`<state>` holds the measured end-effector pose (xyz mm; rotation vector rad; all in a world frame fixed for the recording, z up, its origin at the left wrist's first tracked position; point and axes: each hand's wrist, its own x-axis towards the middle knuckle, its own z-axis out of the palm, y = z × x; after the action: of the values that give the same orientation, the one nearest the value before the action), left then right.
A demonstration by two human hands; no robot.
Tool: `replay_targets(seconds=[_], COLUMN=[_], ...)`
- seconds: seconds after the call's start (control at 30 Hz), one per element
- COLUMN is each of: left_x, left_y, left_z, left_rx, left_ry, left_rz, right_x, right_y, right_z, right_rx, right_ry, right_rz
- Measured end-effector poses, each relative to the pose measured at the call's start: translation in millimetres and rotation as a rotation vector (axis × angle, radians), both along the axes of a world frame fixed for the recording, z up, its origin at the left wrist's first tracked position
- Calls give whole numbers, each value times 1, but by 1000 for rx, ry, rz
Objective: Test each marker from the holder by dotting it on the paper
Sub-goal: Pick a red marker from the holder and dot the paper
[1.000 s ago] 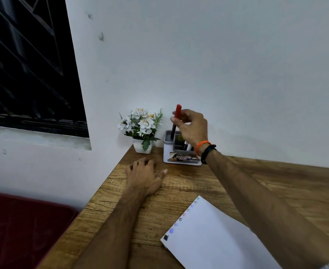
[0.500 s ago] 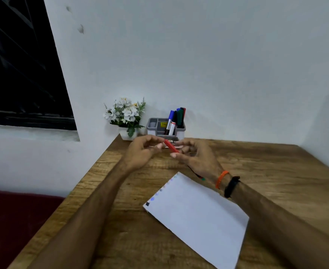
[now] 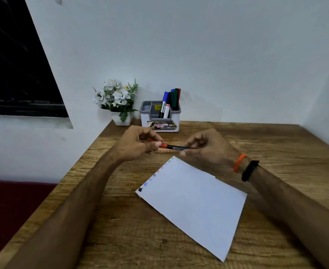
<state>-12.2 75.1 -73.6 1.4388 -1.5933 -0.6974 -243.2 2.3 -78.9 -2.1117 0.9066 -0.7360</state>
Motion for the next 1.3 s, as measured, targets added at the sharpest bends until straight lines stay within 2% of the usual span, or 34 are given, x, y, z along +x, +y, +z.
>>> replay_targets(seconds=[0.13, 0.2, 0.33, 0.67, 0.87, 1.0, 1.13, 1.3], left_x=[-5, -13, -24, -30, -34, -33, -32, -31], left_y=[0, -1, -2, -2, 0, 0, 0, 2], left_z=[-2, -3, -9, -19, -15, -12, -12, -14], left_rx=[41, 39, -22, -232, -189, -170, -151, -93], left_ry=[-41, -71, -169, -297, -164, -146, -143, -135], left_rz=[-109, -143, -164, -194, -277, -301, -286, -215], right_x=[-1, 4, 14, 31, 28, 28, 29, 26], right_y=[2, 5, 13, 20, 14, 14, 13, 10], right_z=[3, 1, -4, -12, -12, -12, -13, -15], right_rx=[199, 288, 377, 398, 428, 433, 467, 399], right_ry=[-314, -382, -417, -461, -524, -553, -587, -571], right_rz=[46, 36, 58, 91, 173, 186, 186, 144])
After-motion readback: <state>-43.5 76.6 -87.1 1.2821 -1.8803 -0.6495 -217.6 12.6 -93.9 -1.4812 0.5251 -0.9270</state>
